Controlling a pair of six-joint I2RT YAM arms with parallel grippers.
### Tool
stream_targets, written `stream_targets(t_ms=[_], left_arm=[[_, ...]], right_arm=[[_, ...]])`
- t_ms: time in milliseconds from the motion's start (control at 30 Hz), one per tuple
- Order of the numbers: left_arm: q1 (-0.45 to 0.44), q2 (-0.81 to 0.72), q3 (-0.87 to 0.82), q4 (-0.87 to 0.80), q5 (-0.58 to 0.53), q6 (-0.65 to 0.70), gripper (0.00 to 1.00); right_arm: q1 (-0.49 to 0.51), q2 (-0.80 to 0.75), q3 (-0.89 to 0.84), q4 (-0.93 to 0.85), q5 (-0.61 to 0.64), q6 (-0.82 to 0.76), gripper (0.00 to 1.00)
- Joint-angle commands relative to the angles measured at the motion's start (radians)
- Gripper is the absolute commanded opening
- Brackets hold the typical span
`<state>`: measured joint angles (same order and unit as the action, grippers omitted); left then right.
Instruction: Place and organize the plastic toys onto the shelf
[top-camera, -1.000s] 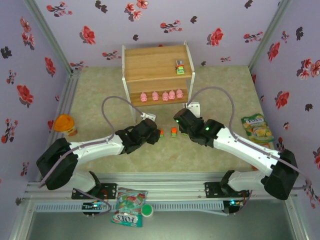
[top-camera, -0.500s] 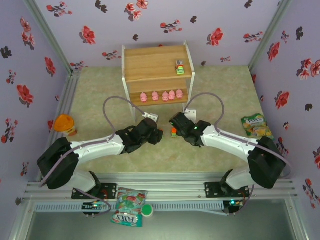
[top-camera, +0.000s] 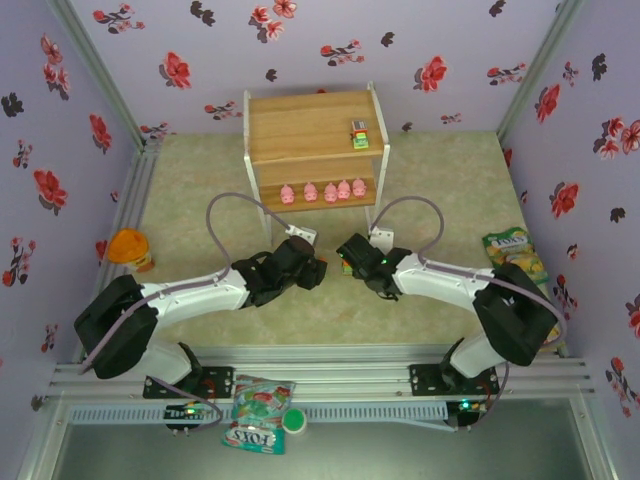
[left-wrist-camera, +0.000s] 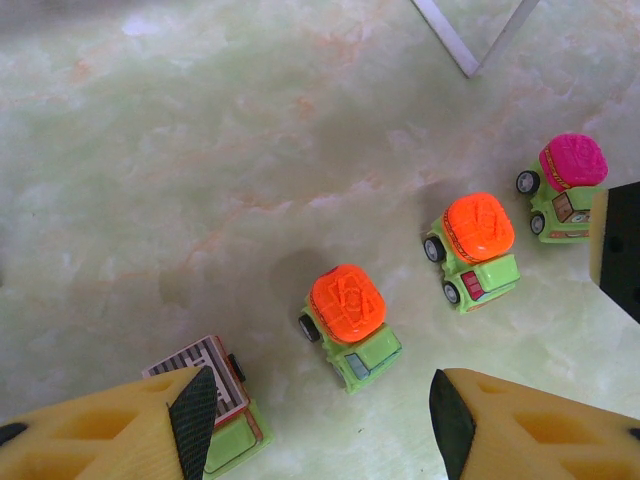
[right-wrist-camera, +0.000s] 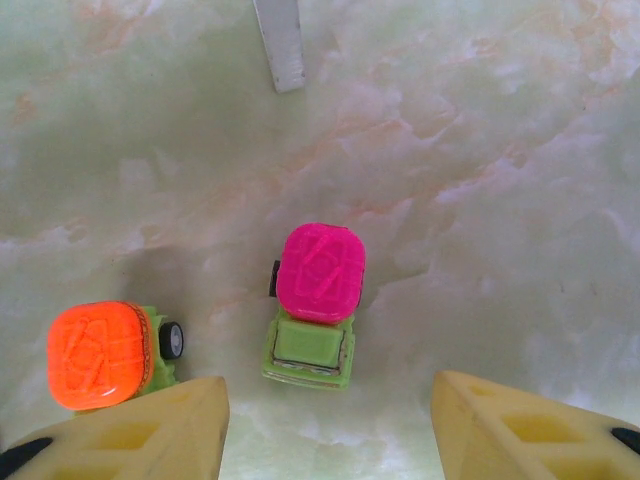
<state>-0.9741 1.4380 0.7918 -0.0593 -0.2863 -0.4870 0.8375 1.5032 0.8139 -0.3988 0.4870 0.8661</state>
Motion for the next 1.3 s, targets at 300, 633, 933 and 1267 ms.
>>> stream_targets(t_ms=[300,633,933,1267], left_arm=[[0.008,0.012,0.02,0.016,0.004,0.019,0.63],[0.008,0.02,0.023,0.013,0.003,0.021,0.63],[0.008,0.018,0.023,0.012,0.002,0.022,0.63],[0.008,0.028,0.027,0.01,0.002,0.021,0.63]], right_arm=[[-0.013,0.081,-0.001,0.066,0.026,0.035,0.55],[-0.032,0.124,-0.001,0.104,0.009,0.031,0.51],[-0.038,0.153,-0.003,0.119,0.007,0.02,0.46],[-0.043,0.157,-0.028,0.131,0.011,0.013,0.45]])
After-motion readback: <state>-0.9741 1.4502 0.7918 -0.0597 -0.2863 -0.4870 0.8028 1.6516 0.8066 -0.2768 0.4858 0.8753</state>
